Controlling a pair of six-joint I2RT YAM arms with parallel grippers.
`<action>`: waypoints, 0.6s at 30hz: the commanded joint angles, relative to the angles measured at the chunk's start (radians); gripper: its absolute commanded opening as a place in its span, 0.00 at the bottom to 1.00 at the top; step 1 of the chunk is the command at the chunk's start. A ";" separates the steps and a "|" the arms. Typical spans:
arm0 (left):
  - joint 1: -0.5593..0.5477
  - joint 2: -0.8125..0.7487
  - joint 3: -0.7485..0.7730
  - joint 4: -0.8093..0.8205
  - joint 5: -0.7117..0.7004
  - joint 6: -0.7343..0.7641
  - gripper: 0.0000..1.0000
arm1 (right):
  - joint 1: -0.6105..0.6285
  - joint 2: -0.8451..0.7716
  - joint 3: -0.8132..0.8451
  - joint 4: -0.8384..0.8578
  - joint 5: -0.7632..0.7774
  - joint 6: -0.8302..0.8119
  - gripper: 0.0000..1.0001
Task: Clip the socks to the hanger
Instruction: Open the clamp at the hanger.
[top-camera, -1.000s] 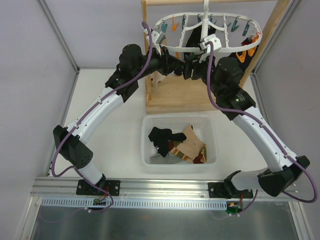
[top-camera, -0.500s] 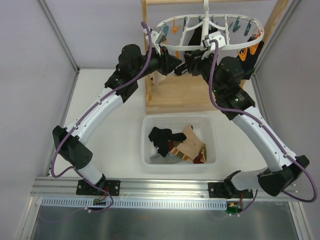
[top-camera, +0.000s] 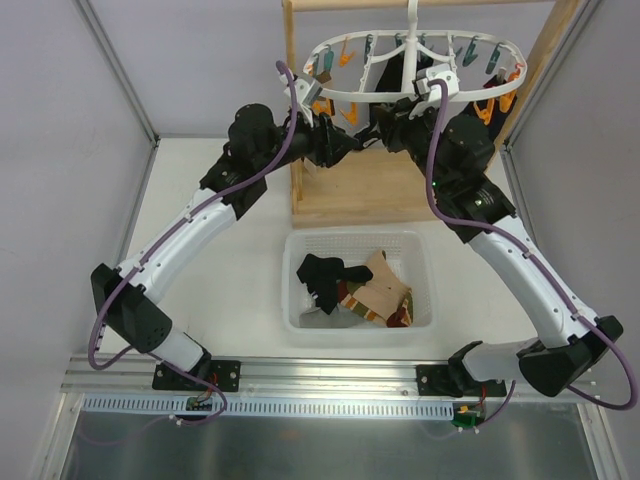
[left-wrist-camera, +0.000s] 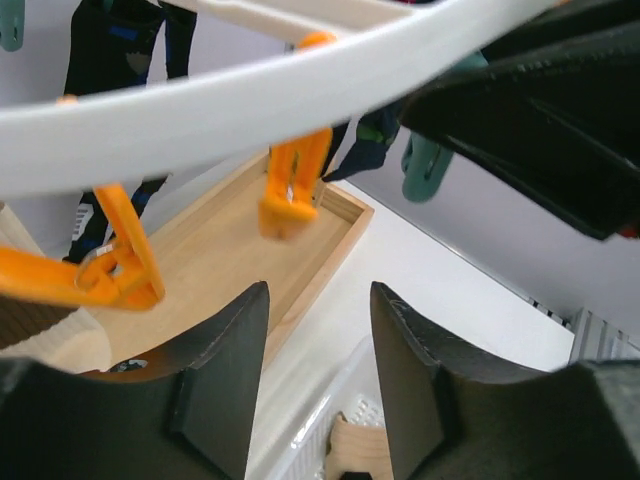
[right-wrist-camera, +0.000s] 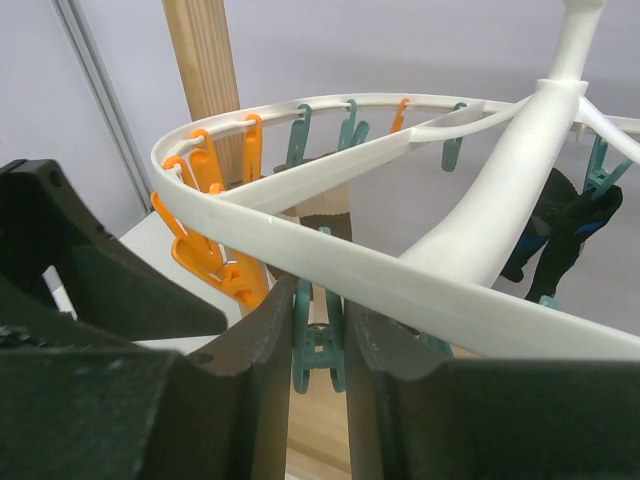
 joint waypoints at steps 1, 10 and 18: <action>0.001 -0.128 -0.064 0.073 0.038 0.014 0.47 | 0.000 -0.040 0.009 0.015 -0.033 0.042 0.04; 0.002 -0.307 -0.294 0.076 0.052 -0.007 0.77 | -0.002 -0.040 0.030 -0.099 0.007 0.107 0.04; 0.001 -0.424 -0.613 0.044 0.104 -0.133 0.76 | -0.002 -0.042 0.033 -0.105 0.005 0.124 0.02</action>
